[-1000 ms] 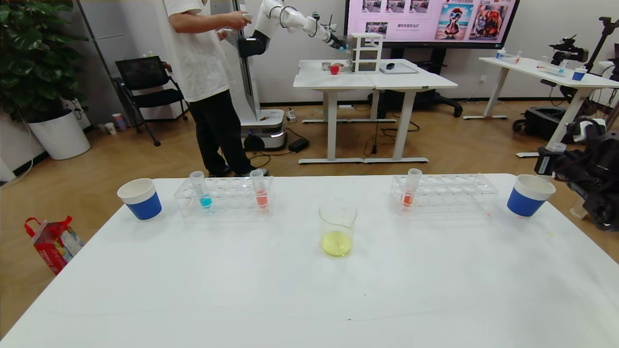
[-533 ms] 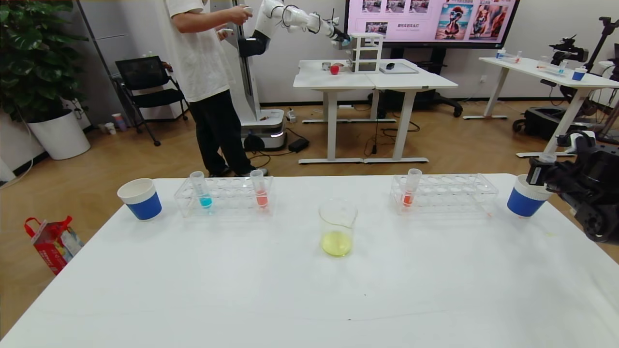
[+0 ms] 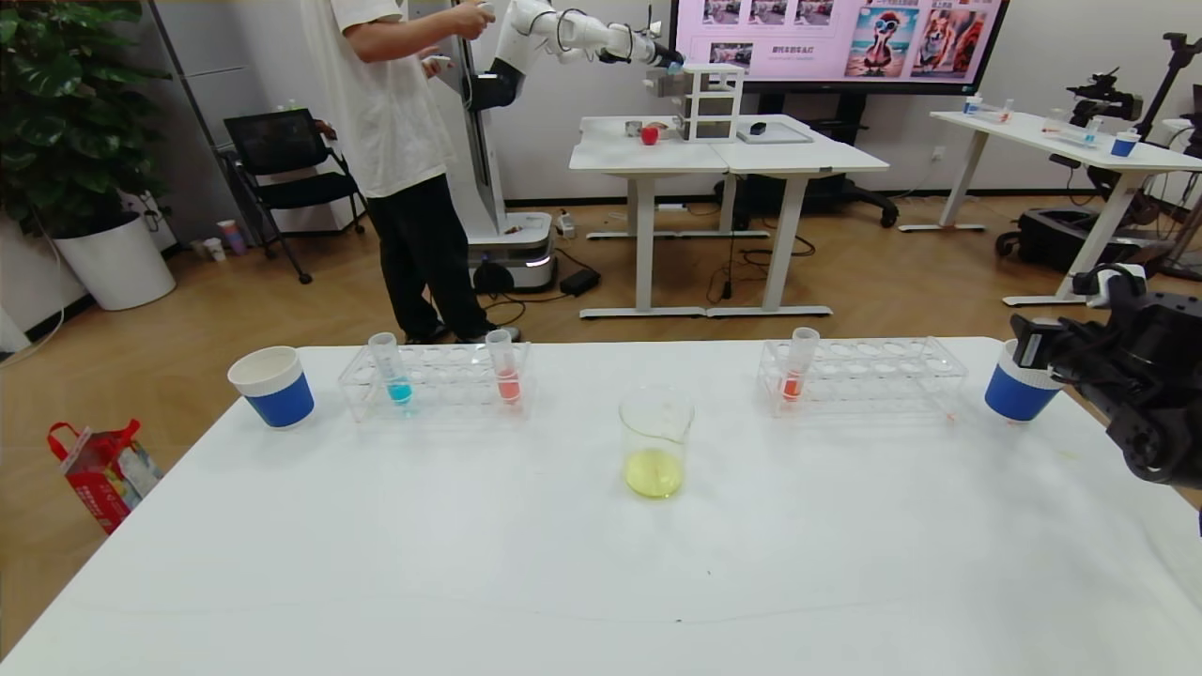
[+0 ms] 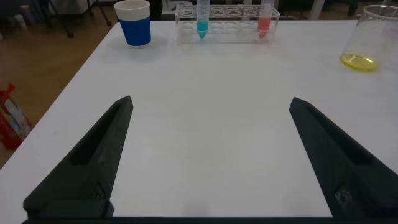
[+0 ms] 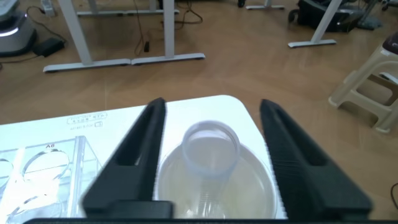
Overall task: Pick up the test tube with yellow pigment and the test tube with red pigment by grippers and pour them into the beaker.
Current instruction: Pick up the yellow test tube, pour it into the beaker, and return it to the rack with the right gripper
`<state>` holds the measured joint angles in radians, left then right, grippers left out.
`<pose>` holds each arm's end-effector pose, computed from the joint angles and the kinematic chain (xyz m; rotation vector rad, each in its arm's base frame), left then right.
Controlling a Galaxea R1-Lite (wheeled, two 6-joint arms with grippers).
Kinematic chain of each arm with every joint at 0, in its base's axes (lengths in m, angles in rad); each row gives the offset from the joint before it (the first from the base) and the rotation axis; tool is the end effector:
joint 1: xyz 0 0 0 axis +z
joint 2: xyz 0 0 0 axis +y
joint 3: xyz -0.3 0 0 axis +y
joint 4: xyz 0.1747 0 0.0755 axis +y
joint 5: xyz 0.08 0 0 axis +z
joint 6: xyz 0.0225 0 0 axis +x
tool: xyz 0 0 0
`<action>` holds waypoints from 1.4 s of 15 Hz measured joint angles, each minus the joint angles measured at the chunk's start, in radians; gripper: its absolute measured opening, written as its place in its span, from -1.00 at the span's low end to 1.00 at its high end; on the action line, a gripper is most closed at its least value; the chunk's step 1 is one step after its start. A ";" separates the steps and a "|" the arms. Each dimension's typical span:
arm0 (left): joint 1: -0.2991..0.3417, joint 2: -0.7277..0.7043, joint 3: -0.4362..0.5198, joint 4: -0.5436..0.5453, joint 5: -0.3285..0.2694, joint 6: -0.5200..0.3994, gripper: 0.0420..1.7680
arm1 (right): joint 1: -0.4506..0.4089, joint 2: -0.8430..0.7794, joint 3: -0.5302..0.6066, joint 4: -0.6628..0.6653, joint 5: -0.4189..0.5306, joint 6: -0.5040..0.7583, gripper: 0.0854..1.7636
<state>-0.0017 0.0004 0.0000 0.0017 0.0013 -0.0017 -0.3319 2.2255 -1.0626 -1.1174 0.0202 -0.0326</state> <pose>-0.0228 0.0001 0.0753 -0.0017 0.0021 -0.0004 0.4007 -0.1376 0.1029 -0.0243 0.0501 -0.3109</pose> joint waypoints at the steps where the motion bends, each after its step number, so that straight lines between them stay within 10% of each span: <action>1: 0.000 0.000 0.000 0.000 0.000 0.000 0.98 | 0.000 0.000 0.002 -0.016 0.000 -0.001 0.60; 3: 0.000 0.000 0.000 0.000 0.000 0.000 0.98 | 0.000 0.001 0.005 -0.025 -0.002 -0.002 0.97; 21: 0.000 0.000 0.000 0.000 0.000 0.000 0.98 | 0.396 -0.402 0.171 0.056 -0.066 0.004 0.97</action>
<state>-0.0017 0.0004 0.0000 0.0017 0.0013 -0.0013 0.0645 1.8238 -0.8915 -1.0613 -0.0455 -0.0283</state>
